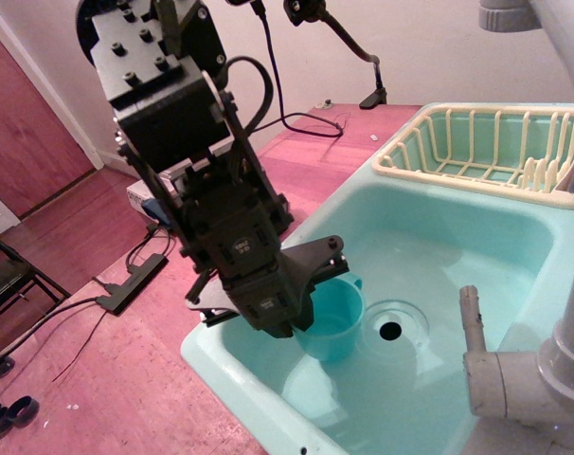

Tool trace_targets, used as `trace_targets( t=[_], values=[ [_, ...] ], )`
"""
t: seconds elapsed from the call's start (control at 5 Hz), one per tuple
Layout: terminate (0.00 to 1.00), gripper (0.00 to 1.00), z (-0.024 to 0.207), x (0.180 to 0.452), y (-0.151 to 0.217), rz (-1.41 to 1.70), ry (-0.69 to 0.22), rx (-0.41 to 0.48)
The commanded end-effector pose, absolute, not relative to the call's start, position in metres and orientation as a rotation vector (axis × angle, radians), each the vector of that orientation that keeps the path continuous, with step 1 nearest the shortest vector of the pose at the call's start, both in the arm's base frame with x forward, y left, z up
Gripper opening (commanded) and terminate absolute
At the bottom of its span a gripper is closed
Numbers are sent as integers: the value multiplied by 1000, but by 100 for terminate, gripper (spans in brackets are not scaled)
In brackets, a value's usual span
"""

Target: Flip cup upright

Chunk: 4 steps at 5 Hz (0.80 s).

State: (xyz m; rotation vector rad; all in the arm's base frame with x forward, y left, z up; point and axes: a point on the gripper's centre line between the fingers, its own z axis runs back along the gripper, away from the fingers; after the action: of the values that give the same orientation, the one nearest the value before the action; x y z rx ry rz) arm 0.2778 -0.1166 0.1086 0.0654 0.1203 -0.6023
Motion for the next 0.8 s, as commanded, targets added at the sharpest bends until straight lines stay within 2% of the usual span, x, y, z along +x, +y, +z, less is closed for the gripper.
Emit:
trace_targets(
  t=[0.0,0.2,0.4,0.6],
  values=[
    [0,0,127,290,-115,-577,-84,139],
    [0,100,121,292,-110,-522,-118,129],
    [0,100,114,291,-116,-528,-100,109],
    [0,100,118,291,-121,-531,-78,94]
  ],
)
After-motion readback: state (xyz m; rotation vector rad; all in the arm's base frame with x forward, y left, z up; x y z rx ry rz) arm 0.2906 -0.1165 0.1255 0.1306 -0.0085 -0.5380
